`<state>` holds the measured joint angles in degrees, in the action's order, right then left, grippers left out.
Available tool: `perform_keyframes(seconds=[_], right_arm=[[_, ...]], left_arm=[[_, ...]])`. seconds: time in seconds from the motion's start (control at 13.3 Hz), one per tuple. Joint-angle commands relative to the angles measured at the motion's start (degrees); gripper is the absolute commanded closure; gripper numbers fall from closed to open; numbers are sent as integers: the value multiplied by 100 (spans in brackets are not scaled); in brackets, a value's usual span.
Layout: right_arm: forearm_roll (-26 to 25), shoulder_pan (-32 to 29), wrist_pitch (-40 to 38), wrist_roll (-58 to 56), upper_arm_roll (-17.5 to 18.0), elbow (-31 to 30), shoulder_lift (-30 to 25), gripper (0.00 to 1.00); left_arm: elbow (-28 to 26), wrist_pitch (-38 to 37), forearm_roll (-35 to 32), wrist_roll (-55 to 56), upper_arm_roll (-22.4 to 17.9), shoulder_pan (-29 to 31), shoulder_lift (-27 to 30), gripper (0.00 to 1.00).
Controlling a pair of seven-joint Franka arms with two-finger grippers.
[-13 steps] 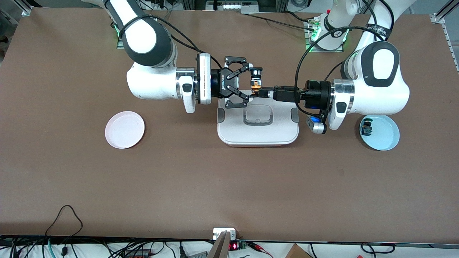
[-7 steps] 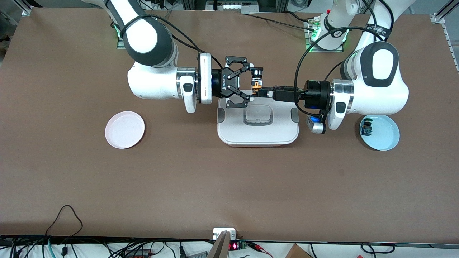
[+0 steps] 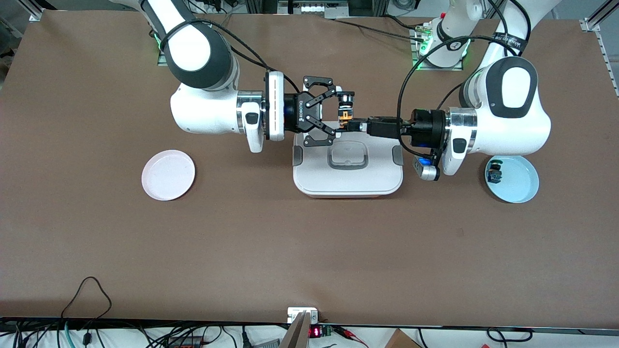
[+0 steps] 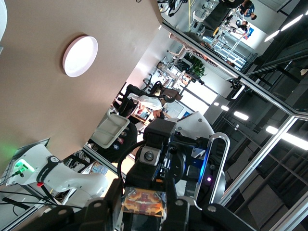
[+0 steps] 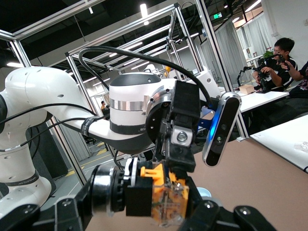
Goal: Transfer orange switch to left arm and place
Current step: 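Close the left gripper on the orange switch beside the right gripper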
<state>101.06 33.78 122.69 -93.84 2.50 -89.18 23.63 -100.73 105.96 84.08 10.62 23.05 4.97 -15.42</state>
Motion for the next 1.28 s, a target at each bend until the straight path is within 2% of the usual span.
perform_keyframes(seconds=[0.0,0.15,0.23,0.98,1.13,1.2], right_arm=[[89,163,53,-100,-48,94,106,85],[342,172,1,-21,-48,85,98,2],[475,181,-8,-21,-48,85,98,0],[476,41,-87,-12,-57,-29,45,0],[467,-47,-114,-12,-66,-90,-25,0],[467,-74,-114,-12,-92,-195,-86,0]], left_arm=[[-79,57,161,-34,42,22,145,100],[-70,48,153,-43,42,22,136,100],[-70,39,153,-34,42,22,136,100],[-61,-110,118,-210,15,118,92,100],[-87,-424,-5,-183,-20,302,101,100],[-79,-540,-301,-157,-29,451,127,100]])
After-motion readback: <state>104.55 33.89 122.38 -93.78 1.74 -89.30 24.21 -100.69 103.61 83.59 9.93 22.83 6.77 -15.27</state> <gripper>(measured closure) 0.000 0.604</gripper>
